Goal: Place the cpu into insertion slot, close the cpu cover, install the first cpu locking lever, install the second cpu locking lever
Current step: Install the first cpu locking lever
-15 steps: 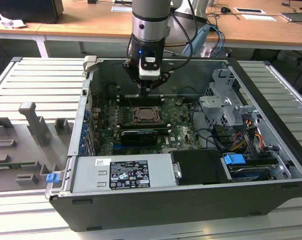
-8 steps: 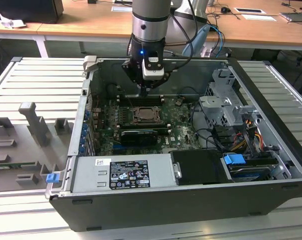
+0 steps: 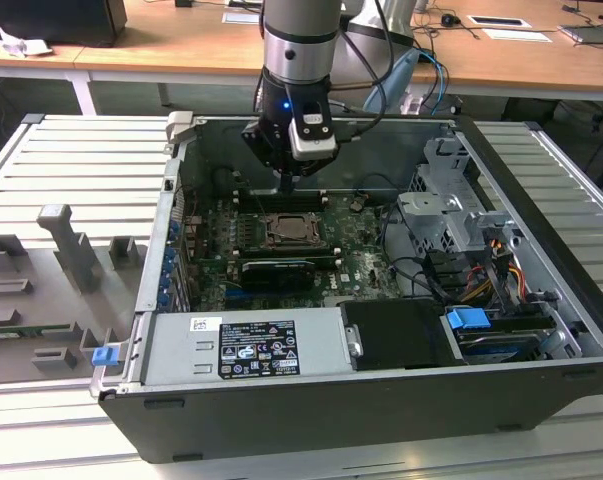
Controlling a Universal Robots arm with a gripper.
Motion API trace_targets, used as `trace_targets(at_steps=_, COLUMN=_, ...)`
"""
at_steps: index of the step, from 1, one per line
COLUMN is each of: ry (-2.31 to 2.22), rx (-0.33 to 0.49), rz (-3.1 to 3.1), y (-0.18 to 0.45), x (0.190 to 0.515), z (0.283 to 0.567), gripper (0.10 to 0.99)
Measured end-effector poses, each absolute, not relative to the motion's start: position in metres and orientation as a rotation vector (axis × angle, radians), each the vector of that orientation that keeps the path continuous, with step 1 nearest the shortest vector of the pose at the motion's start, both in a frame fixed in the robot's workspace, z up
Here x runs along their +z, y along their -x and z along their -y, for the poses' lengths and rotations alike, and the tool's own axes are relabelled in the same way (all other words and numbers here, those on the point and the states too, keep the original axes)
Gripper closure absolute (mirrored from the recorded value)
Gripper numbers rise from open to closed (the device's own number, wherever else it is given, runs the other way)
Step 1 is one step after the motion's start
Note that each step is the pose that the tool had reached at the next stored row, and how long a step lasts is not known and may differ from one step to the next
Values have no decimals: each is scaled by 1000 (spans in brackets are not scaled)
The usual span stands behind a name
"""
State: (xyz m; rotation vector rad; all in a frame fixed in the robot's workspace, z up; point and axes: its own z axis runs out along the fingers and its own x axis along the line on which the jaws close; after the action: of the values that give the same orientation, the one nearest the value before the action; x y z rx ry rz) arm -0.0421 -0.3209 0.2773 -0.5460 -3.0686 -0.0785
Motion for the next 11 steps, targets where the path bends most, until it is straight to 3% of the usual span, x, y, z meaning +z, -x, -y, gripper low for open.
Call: trace_targets(at_steps=11, ry=334, rx=-74, rz=3096, y=42, x=277, z=321, gripper=980)
